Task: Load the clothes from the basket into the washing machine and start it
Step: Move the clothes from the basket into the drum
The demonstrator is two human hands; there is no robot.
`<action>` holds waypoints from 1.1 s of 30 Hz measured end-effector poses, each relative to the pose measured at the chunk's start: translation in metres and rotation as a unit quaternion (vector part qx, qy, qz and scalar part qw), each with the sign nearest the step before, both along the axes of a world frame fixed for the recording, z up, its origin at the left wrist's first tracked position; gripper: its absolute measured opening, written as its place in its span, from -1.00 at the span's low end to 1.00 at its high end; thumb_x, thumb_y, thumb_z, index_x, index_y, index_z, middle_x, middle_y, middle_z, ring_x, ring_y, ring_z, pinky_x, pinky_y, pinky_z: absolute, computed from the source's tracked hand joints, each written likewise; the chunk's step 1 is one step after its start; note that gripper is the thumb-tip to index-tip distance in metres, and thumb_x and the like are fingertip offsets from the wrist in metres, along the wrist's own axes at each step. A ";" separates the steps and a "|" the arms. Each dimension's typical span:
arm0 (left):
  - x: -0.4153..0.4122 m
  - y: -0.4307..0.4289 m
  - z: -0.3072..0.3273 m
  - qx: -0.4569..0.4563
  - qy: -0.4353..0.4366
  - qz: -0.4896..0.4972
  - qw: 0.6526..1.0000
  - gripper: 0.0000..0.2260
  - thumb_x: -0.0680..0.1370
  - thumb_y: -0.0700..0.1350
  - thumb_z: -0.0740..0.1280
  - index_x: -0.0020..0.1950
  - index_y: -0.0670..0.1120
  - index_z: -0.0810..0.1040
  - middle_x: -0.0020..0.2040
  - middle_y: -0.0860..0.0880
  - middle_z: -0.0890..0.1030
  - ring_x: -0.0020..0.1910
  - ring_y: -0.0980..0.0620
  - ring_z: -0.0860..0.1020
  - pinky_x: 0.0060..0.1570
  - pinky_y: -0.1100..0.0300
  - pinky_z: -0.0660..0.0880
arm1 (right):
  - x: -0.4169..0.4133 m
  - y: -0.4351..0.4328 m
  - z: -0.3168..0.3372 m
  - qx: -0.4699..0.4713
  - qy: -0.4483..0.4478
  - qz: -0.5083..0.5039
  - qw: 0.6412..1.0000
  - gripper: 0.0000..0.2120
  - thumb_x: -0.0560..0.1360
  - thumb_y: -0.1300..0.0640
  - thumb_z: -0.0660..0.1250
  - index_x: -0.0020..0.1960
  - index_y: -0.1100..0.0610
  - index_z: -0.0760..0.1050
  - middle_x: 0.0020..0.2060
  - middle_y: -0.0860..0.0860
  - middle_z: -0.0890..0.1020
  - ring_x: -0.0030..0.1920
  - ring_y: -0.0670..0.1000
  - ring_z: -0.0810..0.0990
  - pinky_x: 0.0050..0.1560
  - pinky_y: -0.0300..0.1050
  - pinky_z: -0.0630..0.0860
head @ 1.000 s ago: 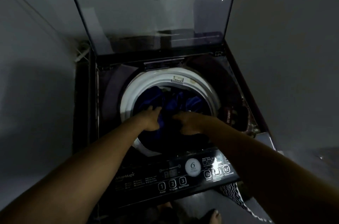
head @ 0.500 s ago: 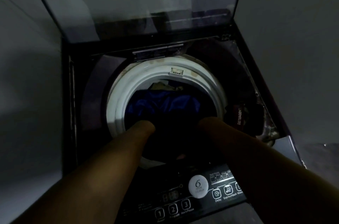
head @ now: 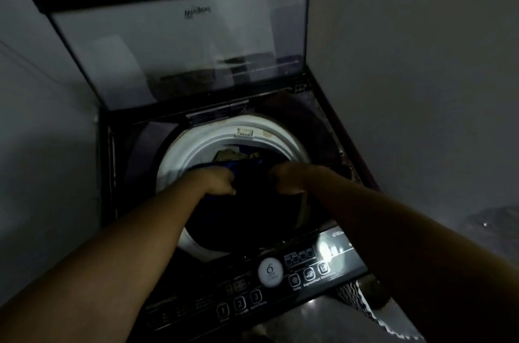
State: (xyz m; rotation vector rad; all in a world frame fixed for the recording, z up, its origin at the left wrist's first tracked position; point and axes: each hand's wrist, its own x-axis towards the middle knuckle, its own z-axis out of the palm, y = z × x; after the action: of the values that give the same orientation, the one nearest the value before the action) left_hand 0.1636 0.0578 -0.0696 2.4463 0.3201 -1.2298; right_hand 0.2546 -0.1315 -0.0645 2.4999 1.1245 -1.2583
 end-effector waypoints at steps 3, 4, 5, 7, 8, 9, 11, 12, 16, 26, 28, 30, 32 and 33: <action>0.028 -0.011 0.030 -0.009 -0.145 0.014 0.989 -0.55 0.58 0.04 0.38 0.45 -0.02 0.45 0.42 -0.05 0.47 0.30 -0.03 0.49 0.26 0.15 0.44 | 0.016 -0.014 0.050 0.109 -0.078 -0.026 0.991 -0.63 0.57 0.04 0.34 0.36 0.08 0.53 0.29 0.15 0.59 0.28 0.18 0.56 0.26 -0.06 0.49; 0.038 -0.020 0.043 -0.018 -0.184 0.019 0.983 -0.63 0.58 0.00 0.38 0.38 -0.02 0.51 0.36 -0.06 0.53 0.24 -0.03 0.53 0.24 0.14 0.45 | 0.021 -0.026 0.066 0.141 -0.104 -0.031 0.984 -0.62 0.56 0.04 0.35 0.36 0.07 0.53 0.27 0.15 0.60 0.27 0.19 0.57 0.23 -0.08 0.46; 0.047 -0.033 0.059 -0.025 -0.222 0.019 0.975 -0.68 0.58 -0.02 0.38 0.33 -0.01 0.54 0.31 -0.06 0.57 0.21 -0.03 0.55 0.21 0.15 0.46 | 0.026 -0.038 0.079 0.172 -0.128 -0.033 0.976 -0.62 0.56 0.03 0.35 0.36 0.07 0.53 0.26 0.15 0.61 0.26 0.19 0.57 0.21 -0.08 0.46; 0.065 -0.062 0.084 -0.042 -0.270 0.032 0.961 -0.65 0.57 -0.03 0.38 0.35 0.01 0.54 0.30 -0.03 0.58 0.22 -0.02 0.55 0.24 0.16 0.47 | 0.036 -0.066 0.102 0.203 -0.152 -0.070 0.965 -0.63 0.55 0.03 0.34 0.35 0.06 0.54 0.24 0.14 0.63 0.24 0.19 0.59 0.17 -0.07 0.48; 0.073 -0.078 0.094 -0.050 -0.283 0.030 0.957 -0.63 0.56 -0.03 0.38 0.37 0.02 0.53 0.30 0.00 0.57 0.24 -0.01 0.55 0.27 0.15 0.46 | 0.042 -0.084 0.109 0.207 -0.157 -0.095 0.961 -0.64 0.55 0.04 0.34 0.33 0.07 0.54 0.23 0.14 0.63 0.22 0.19 0.59 0.13 -0.06 0.49; 0.081 -0.098 0.103 -0.061 -0.296 0.023 0.953 -0.63 0.56 -0.02 0.38 0.37 0.03 0.53 0.30 0.01 0.58 0.24 0.01 0.55 0.28 0.13 0.47 | 0.048 -0.104 0.115 0.214 -0.160 -0.115 0.957 -0.66 0.55 0.05 0.34 0.31 0.08 0.54 0.22 0.14 0.63 0.21 0.20 0.60 0.08 -0.07 0.49; 0.094 -0.136 0.112 -0.088 -0.316 0.015 0.945 -0.65 0.56 -0.02 0.39 0.35 0.04 0.55 0.28 0.03 0.59 0.23 0.04 0.56 0.26 0.14 0.48 | 0.057 -0.145 0.120 0.210 -0.158 -0.157 0.952 -0.66 0.57 0.04 0.33 0.31 0.11 0.53 0.23 0.15 0.62 0.21 0.20 0.59 0.07 -0.08 0.49; 0.100 -0.160 0.115 -0.105 -0.322 0.008 0.941 -0.65 0.57 -0.03 0.39 0.36 0.03 0.55 0.28 0.04 0.59 0.22 0.05 0.56 0.25 0.16 0.48 | 0.063 -0.170 0.118 0.201 -0.155 -0.178 0.951 -0.64 0.57 0.04 0.32 0.33 0.11 0.51 0.26 0.14 0.60 0.24 0.20 0.58 0.14 -0.03 0.51; 0.117 -0.255 0.110 -0.138 -0.324 -0.018 0.936 -0.64 0.58 -0.04 0.38 0.39 0.00 0.53 0.30 0.01 0.58 0.21 0.02 0.57 0.27 0.08 0.50 | 0.077 -0.271 0.088 0.174 -0.144 -0.252 0.941 -0.61 0.56 0.01 0.35 0.37 0.06 0.50 0.31 0.08 0.58 0.28 0.13 0.56 0.30 -0.01 0.48; 0.130 -0.470 -0.033 -0.186 -0.198 -0.040 0.961 -0.73 0.56 -0.06 0.41 0.26 -0.01 0.60 0.16 0.04 0.62 0.10 0.10 0.58 0.18 0.16 0.52 | 0.048 -0.492 -0.069 0.127 -0.044 -0.362 0.922 -0.64 0.54 0.03 0.33 0.32 0.02 0.55 0.25 0.09 0.63 0.24 0.15 0.59 0.26 -0.03 0.52; 0.127 -0.496 -0.083 -0.187 -0.162 -0.035 0.968 -0.76 0.54 -0.06 0.42 0.21 -0.01 0.62 0.16 0.01 0.63 0.13 0.05 0.60 0.20 0.08 0.54 | 0.036 -0.522 -0.112 0.117 -0.021 -0.378 0.918 -0.65 0.55 0.04 0.33 0.32 0.01 0.54 0.26 0.08 0.63 0.23 0.13 0.60 0.26 -0.05 0.52; 0.120 -0.515 -0.135 -0.182 -0.132 -0.024 0.974 -0.76 0.54 -0.08 0.43 0.20 -0.04 0.62 0.16 -0.02 0.64 0.16 0.01 0.60 0.19 0.11 0.53 | 0.024 -0.545 -0.158 0.112 -0.001 -0.394 0.912 -0.67 0.55 0.05 0.34 0.31 0.02 0.56 0.25 0.08 0.63 0.23 0.13 0.60 0.23 -0.07 0.51; 0.113 -0.527 -0.184 -0.176 -0.106 -0.008 0.979 -0.74 0.55 -0.10 0.43 0.23 -0.07 0.61 0.18 -0.03 0.63 0.19 0.01 0.58 0.15 0.21 0.47 | 0.014 -0.559 -0.201 0.110 0.014 -0.399 0.910 -0.75 0.54 0.07 0.32 0.20 0.04 0.60 0.17 0.10 0.67 0.20 0.16 0.61 0.16 -0.07 0.51; 0.110 -0.531 -0.210 -0.173 -0.091 0.000 0.981 -0.73 0.56 -0.09 0.42 0.25 -0.07 0.61 0.18 -0.02 0.62 0.19 0.02 0.57 0.13 0.23 0.45 | 0.010 -0.563 -0.223 0.111 0.021 -0.399 0.910 -0.79 0.53 0.09 0.32 0.13 0.06 0.61 0.13 0.12 0.68 0.17 0.19 0.62 0.12 -0.05 0.52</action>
State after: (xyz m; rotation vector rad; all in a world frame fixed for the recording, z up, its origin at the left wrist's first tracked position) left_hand 0.2733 -0.4728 -0.2795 2.2324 0.0486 -0.9578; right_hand 0.2651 -0.6942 -0.2874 3.2753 0.2049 -1.3837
